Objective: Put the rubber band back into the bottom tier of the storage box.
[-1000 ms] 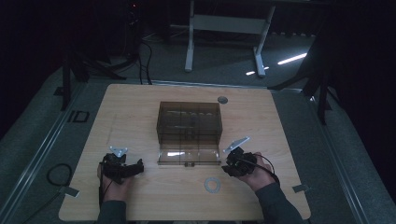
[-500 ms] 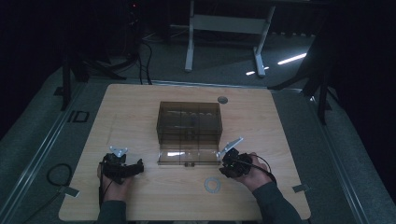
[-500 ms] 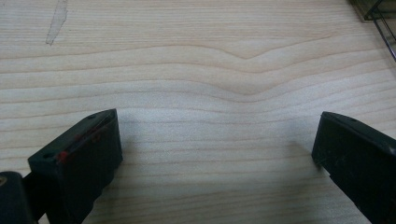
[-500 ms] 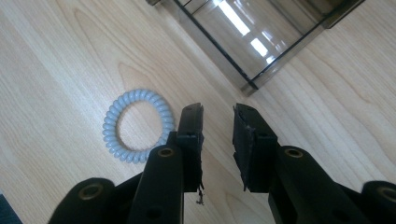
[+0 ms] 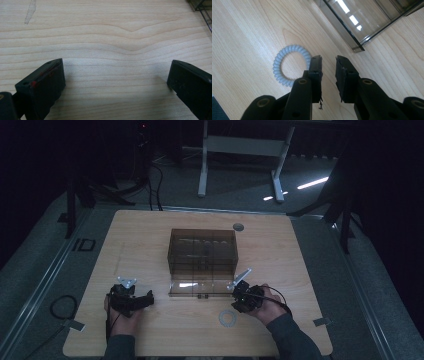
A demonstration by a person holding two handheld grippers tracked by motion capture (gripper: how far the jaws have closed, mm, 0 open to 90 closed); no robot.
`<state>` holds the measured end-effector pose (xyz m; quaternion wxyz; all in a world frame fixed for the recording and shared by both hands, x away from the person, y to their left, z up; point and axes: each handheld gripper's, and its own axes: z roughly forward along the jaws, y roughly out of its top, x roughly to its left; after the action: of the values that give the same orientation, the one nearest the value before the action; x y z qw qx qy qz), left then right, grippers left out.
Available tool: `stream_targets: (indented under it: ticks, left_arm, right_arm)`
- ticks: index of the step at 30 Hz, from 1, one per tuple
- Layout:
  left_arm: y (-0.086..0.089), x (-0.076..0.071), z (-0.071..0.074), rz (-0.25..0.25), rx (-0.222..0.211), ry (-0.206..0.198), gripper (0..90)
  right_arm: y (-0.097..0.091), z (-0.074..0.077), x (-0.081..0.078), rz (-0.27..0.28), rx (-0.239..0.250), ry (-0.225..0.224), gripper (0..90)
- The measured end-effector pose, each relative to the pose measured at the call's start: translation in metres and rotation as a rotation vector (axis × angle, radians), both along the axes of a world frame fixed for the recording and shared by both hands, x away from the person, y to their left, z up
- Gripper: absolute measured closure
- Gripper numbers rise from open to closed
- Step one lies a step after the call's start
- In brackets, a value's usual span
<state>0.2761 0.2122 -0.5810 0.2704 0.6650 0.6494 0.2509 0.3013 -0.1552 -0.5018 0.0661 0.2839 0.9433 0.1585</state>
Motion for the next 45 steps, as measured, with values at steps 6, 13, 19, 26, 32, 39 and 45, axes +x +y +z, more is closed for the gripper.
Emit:
stream_targets:
  ticks: [6,13,19,26,32,39,45]
  left_arm:
    - [0.0,0.0,0.0,0.0,0.0,0.0,1.4]
    - [0.0,0.0,0.0,0.0,0.0,0.0,1.4]
    - [0.0,0.0,0.0,0.0,0.0,0.0,1.4]
    - [0.0,0.0,0.0,0.0,0.0,0.0,1.4]
    - [0.0,0.0,0.0,0.0,0.0,0.0,1.4]
    - [0.0,0.0,0.0,0.0,0.0,0.0,1.4]
    - [0.0,0.0,0.0,0.0,0.0,-0.001,1.4]
  right_arm:
    - [0.006,-0.002,0.0,0.029,-0.026,0.01,76.7]
    - [0.012,-0.005,0.0,0.052,-0.053,0.026,77.2]
    - [0.017,-0.009,-0.002,0.079,-0.078,0.043,78.7]
    - [0.022,-0.012,-0.003,0.096,-0.101,0.057,79.7]
    - [0.025,-0.015,-0.005,0.115,-0.123,0.076,80.8]
    - [0.029,-0.018,-0.003,0.127,-0.151,0.096,81.5]
    - [0.032,-0.021,0.0,0.116,-0.175,0.119,81.8]
